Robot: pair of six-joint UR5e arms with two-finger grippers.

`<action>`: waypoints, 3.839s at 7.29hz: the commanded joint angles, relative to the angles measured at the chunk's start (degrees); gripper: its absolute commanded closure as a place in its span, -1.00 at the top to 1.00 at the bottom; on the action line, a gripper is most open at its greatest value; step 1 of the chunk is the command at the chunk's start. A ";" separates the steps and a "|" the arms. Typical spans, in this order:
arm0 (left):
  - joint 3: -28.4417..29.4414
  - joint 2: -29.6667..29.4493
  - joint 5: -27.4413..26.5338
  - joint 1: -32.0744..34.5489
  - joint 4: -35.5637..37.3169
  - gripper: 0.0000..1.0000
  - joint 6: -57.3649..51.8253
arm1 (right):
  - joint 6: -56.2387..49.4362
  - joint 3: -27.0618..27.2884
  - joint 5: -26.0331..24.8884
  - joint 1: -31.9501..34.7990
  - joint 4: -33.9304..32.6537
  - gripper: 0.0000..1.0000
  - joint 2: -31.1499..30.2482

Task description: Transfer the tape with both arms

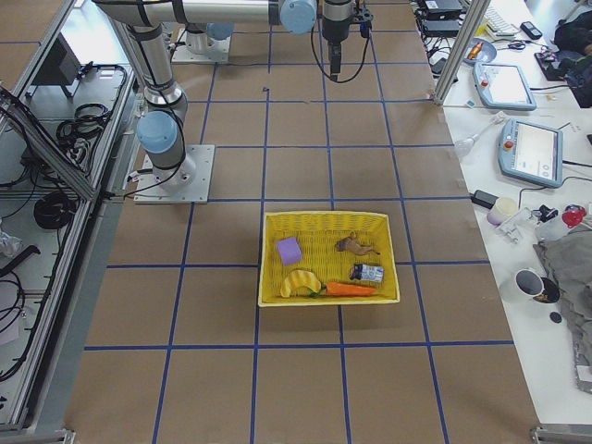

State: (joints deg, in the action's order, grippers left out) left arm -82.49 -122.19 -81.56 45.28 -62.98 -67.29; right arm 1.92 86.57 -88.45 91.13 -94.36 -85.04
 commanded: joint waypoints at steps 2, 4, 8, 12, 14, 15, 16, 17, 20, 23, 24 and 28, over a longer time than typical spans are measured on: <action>-0.04 6.41 -0.95 10.04 -2.03 0.70 9.23 | 0.02 0.01 -0.06 0.01 0.14 1.00 -0.04; -2.05 11.69 -1.40 15.34 -8.55 0.86 19.60 | -0.07 0.01 -0.32 0.01 0.49 1.00 -0.13; -3.64 19.61 -5.80 33.77 -13.38 1.00 53.91 | 0.02 0.09 -0.32 0.01 0.58 1.00 -0.22; -3.04 29.36 -8.44 46.98 -19.79 1.00 71.30 | 0.02 0.01 -0.32 0.10 0.58 1.00 -0.22; -3.39 33.06 -9.57 48.76 -21.39 1.00 75.10 | 0.02 0.09 -0.32 0.18 0.58 1.00 -0.22; -4.51 33.42 -11.23 48.24 -23.39 1.00 74.85 | 0.02 0.09 -0.50 0.10 0.58 1.00 -0.22; -4.18 33.25 -13.34 47.19 -25.76 1.00 74.24 | 0.02 0.09 -0.50 0.01 0.58 1.00 -0.22; -3.65 33.16 -12.58 46.83 -25.96 1.00 74.14 | 0.02 0.09 -0.50 0.10 0.58 1.00 -0.22; -3.12 33.60 -11.00 46.13 -28.69 1.00 74.14 | 0.02 0.88 -0.50 0.10 0.58 1.00 -0.65; -1.81 33.60 -10.20 46.04 -27.72 1.00 74.14 | 0.02 1.85 -0.58 0.01 0.32 1.00 -1.09; -1.80 33.25 -10.19 46.47 -27.63 1.00 74.14 | -0.16 1.94 -0.50 0.01 0.23 1.00 -1.36; -0.67 32.47 -9.23 45.60 -27.37 1.00 74.06 | -0.16 2.64 -0.50 0.01 0.06 1.00 -1.62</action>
State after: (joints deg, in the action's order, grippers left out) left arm -83.91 -88.92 -90.98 91.36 -90.55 6.84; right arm 1.76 89.01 -88.95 91.18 -94.21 -86.57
